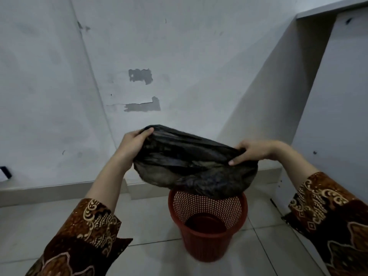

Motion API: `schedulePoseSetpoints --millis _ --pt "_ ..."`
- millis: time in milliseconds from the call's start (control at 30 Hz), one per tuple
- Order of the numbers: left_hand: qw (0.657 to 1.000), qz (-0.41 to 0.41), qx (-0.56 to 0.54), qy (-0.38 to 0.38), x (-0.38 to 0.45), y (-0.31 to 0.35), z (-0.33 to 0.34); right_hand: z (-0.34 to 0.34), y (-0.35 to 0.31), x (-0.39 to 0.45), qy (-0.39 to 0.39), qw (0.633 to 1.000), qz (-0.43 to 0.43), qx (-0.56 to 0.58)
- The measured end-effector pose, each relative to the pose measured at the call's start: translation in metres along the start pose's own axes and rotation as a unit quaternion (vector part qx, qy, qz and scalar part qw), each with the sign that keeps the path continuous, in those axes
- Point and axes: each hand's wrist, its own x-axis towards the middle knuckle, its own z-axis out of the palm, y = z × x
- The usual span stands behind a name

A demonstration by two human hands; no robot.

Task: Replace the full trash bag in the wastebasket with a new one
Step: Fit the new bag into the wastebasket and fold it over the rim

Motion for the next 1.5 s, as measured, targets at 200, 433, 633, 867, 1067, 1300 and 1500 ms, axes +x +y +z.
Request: schedulePoseSetpoints --millis 200,433,633,867,1067,1300,1500 --pt "0.995 -0.082 -0.053 -0.004 0.001 -0.011 0.016 0.024 -0.008 0.036 0.156 0.924 0.028 0.349" --pt "0.900 0.386 -0.199 0.045 -0.029 0.078 0.026 -0.013 -0.073 -0.009 0.498 0.764 -0.324 0.249" --pt "0.961 0.245 0.024 -0.128 -0.031 0.031 0.038 0.009 -0.025 0.008 0.367 0.915 -0.167 0.008" --pt "0.940 0.055 0.193 -0.275 -0.027 0.016 0.022 -0.010 -0.007 -0.014 0.230 0.945 -0.077 0.217" --pt "0.984 0.082 0.017 -0.159 -0.017 0.031 0.025 -0.019 -0.013 -0.014 0.242 0.854 -0.074 0.455" --pt "0.992 0.039 0.105 -0.058 -0.005 -0.035 0.042 0.034 0.025 0.021 0.159 0.926 -0.007 0.341" --pt "0.971 0.038 0.233 -0.030 -0.004 -0.089 0.048 0.068 0.066 0.038 0.100 0.990 0.023 0.097"
